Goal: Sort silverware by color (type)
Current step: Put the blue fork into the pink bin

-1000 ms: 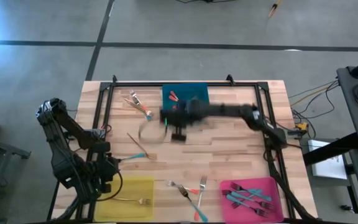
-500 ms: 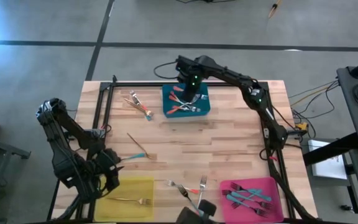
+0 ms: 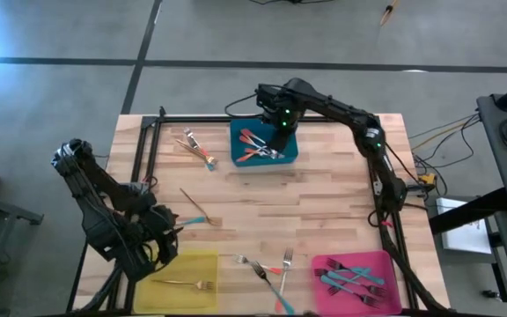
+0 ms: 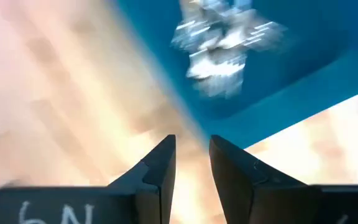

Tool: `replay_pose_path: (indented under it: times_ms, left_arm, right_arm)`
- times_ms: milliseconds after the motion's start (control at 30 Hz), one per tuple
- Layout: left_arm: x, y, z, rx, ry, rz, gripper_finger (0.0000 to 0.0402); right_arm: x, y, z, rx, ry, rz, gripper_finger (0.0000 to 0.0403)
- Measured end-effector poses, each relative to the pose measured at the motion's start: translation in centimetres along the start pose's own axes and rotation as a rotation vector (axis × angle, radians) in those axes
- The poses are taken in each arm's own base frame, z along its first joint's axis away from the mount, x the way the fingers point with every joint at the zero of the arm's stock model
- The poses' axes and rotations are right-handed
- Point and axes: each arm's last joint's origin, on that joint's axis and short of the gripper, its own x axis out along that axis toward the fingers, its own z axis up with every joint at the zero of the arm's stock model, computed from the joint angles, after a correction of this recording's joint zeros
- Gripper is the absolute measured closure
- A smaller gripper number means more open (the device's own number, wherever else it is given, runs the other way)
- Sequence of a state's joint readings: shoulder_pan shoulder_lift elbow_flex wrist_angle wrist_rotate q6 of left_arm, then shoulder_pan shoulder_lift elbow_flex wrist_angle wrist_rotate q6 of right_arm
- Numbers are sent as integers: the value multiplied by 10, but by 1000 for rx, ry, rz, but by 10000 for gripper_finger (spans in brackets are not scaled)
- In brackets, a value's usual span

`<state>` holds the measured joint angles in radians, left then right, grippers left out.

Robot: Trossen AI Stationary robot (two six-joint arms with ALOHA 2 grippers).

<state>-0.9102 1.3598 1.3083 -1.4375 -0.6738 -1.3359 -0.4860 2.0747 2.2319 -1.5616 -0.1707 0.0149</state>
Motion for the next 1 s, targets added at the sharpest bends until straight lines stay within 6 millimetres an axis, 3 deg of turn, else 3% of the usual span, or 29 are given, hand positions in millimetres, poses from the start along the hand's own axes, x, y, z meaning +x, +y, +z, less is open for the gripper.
replay_pose_path:
  times_ms: [167,400,633,800,1000]
  left_arm:
    - [8,-10,9,176,72,-114,244]
    - [19,-28,31,474,0,-352,244]
    - [44,-53,50,580,-28,-544,244]
    - [72,-84,53,568,-27,-597,244]
    - [109,-124,61,626,-2,-548,244]
  right_arm:
    - [-39,54,-42,0,-45,112,314]
    - [-58,138,-109,76,-165,10,312]
    - [-35,203,-175,170,-179,-94,303]
    - [-20,225,-209,183,-156,-126,304]
    - [-7,240,-233,143,-127,-149,303]
